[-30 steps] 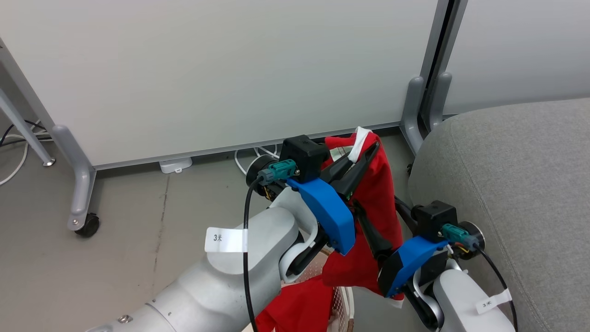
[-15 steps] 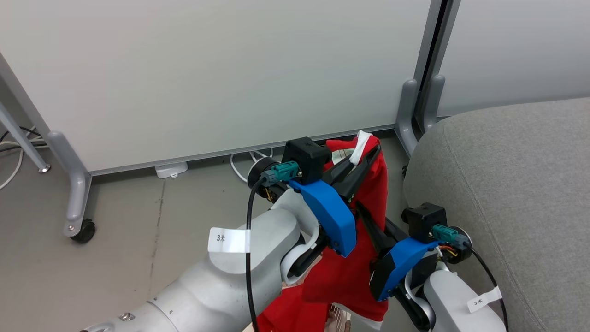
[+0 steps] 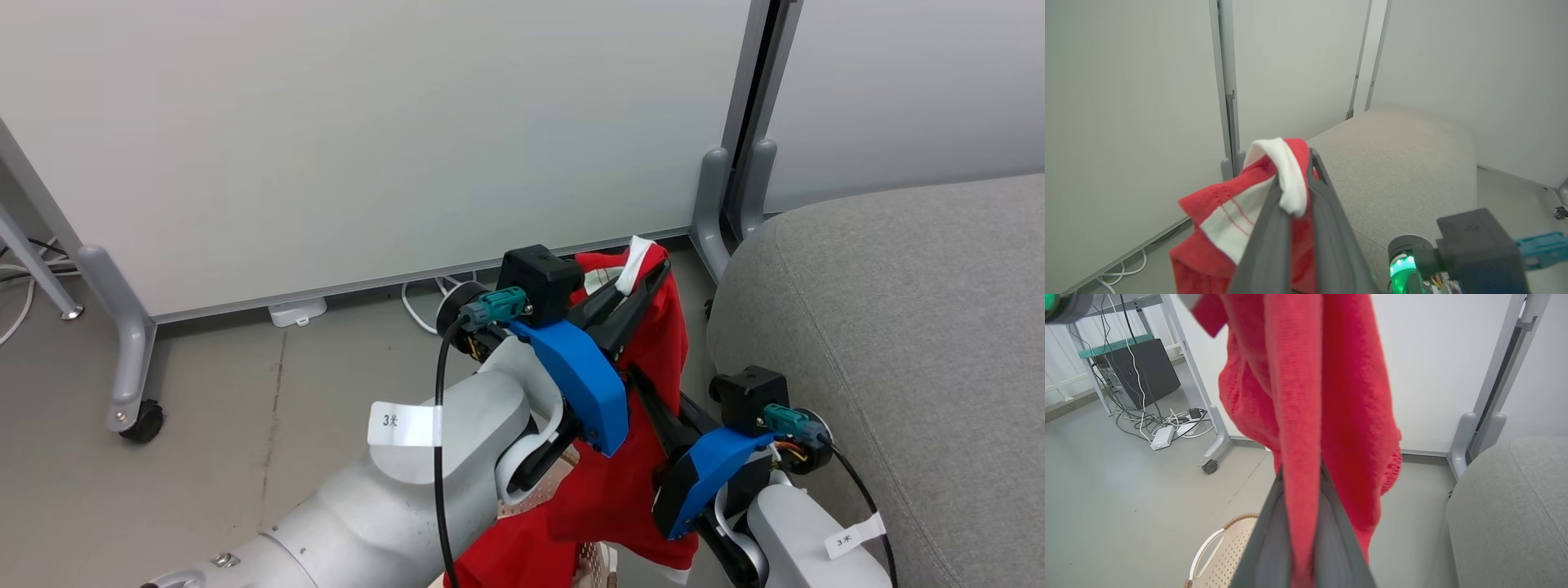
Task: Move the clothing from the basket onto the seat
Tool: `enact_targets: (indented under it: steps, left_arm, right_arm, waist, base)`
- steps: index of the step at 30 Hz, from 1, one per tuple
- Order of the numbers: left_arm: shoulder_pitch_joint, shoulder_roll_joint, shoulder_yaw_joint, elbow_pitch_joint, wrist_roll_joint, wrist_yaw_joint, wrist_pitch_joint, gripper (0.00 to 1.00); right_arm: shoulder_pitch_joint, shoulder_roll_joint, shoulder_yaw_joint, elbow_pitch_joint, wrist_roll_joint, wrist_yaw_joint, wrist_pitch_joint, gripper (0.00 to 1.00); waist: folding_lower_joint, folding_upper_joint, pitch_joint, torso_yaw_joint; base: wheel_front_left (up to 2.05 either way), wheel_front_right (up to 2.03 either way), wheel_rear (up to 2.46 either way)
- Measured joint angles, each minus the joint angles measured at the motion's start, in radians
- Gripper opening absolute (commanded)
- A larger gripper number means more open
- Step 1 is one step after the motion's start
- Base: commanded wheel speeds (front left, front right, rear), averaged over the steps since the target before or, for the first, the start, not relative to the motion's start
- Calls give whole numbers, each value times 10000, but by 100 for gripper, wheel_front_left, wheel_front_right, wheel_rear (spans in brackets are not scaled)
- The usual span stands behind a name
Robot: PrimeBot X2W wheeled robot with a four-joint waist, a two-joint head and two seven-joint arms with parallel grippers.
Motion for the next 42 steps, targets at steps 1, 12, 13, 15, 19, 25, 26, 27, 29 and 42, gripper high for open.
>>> enact_targets:
  steps: [1,12,13,15,19,25,26,27,29,42]
  left_arm:
    - [0,0,-12,12,-2,2,-4,0]
    - [4,-2,-113,148,19,82,-42,100]
    - [14,-2,-113,176,81,94,-42,100]
    - [93,-4,-46,203,253,140,-44,100]
    - [545,144,487,88,947,261,-44,100]
    - [1918,708,1789,-817,2355,359,-44,100]
    - [2169,802,2034,-1005,2629,405,-46,100]
    - [2408,911,2219,-1179,2986,426,-48,100]
    - [2888,1066,2598,-1540,3618,393,-48,100]
    - [5756,1223,5425,-3147,6042,-242,-56,100]
  right_arm:
    - [0,0,15,12,33,0,-2,0]
    - [0,0,119,90,198,0,-86,0]
    - [0,0,127,88,207,0,-88,0]
    - [0,0,128,86,209,0,-92,0]
    - [-4,0,63,58,209,0,-132,0]
    - [-19,0,-157,-4,155,0,-194,0]
    - [-21,0,-196,-19,142,0,-207,0]
    - [-23,0,-247,-35,134,0,-211,0]
    - [-24,0,-360,-56,84,0,-221,0]
    - [24,0,-740,-410,-240,0,-174,0]
  waist:
    - [0,0,-6,-7]
    - [0,0,12,-62]
    - [0,0,23,-63]
    - [0,0,51,-64]
    - [0,0,143,-66]
    - [0,0,303,-36]
    - [0,0,329,-32]
    - [0,0,358,-23]
    - [0,0,422,12]
    - [0,0,619,155]
  base:
    - [0,0,0]
    - [0,0,0]
    - [0,0,0]
    - [0,0,0]
    - [0,0,0]
    - [0,0,0]
    - [0,0,0]
    - [0,0,0]
    - [0,0,0]
    - [0,0,0]
